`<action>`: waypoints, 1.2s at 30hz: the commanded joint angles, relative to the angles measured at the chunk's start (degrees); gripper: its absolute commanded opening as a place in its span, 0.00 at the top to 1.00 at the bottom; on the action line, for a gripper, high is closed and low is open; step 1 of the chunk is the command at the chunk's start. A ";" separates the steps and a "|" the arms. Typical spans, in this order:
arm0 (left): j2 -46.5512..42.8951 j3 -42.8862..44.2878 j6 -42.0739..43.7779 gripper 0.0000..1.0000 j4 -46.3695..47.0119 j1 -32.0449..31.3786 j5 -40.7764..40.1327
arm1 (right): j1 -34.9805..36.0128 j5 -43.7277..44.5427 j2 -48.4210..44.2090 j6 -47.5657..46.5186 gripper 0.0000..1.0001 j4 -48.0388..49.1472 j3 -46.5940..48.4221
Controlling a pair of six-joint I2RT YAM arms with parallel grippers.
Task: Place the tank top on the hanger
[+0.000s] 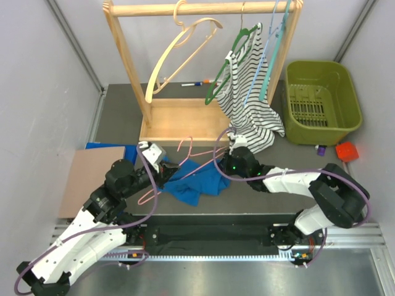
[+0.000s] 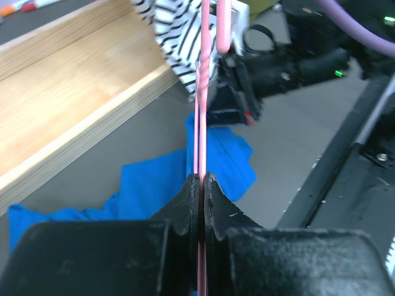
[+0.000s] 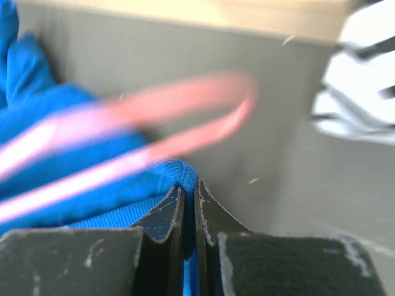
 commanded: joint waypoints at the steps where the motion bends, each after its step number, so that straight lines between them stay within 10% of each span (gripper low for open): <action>1: -1.13 -0.04 0.67 1.00 6.20 0.11 7.01 | -5.44 -2.40 -3.34 -2.07 1.00 1.15 -0.19; 20: -0.25 0.14 0.67 1.00 5.59 0.11 6.75 | -18.80 -5.56 -15.91 -5.32 1.00 -4.13 -4.93; 36: 0.54 0.05 0.85 1.00 5.67 0.11 7.02 | -11.88 -8.91 -26.20 -4.18 1.00 -6.41 -3.79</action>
